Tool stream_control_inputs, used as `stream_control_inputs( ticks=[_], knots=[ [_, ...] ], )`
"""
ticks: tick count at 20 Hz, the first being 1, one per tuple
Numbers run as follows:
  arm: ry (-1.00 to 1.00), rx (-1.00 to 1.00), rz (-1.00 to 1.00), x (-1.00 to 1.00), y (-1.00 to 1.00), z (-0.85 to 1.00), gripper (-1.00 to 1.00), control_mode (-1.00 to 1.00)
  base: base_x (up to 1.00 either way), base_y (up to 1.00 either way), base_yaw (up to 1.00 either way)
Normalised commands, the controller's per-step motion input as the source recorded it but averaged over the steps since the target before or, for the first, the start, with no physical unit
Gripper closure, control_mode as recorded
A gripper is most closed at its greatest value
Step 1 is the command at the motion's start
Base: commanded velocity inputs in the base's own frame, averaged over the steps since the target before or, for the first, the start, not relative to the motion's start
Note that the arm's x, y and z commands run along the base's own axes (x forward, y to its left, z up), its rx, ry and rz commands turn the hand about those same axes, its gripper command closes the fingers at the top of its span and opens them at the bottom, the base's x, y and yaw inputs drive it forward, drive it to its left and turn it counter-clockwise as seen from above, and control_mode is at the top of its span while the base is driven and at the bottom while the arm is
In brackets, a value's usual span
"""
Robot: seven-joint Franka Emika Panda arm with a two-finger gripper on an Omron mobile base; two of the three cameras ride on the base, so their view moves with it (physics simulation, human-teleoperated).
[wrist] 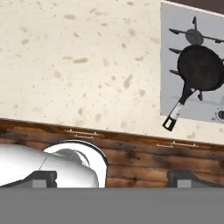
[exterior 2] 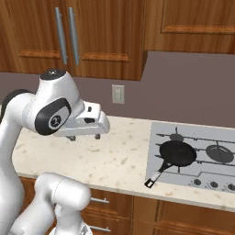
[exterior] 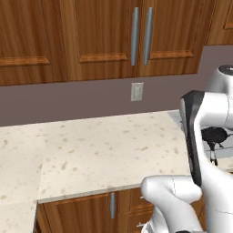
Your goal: Place both pans onto different burners. Then place the sweet potato and the chicken drumstick on different pans.
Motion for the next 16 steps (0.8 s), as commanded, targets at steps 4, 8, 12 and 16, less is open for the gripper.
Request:
stream_control_inputs(
  ticks=[4, 8, 12, 16],
  knots=[
    [0.17, 0.26, 0.05, -0.31, 0.46, 0.37, -1.0, -1.0, 0.0, 0.0, 0.0],
    [-0.06, 0.07, 0.09, -0.62, 0.54, -0.04, -1.0, -1.0, 0.0, 0.0, 0.0],
    [-0.26, -0.09, 0.06, -0.69, 0.74, -0.35, -1.0, -1.0, 0.0, 0.0, 0.0],
    [-0.36, -0.18, 0.04, -0.73, 0.57, -0.2, -1.0, -1.0, 0.0, 0.0, 0.0]
  ],
)
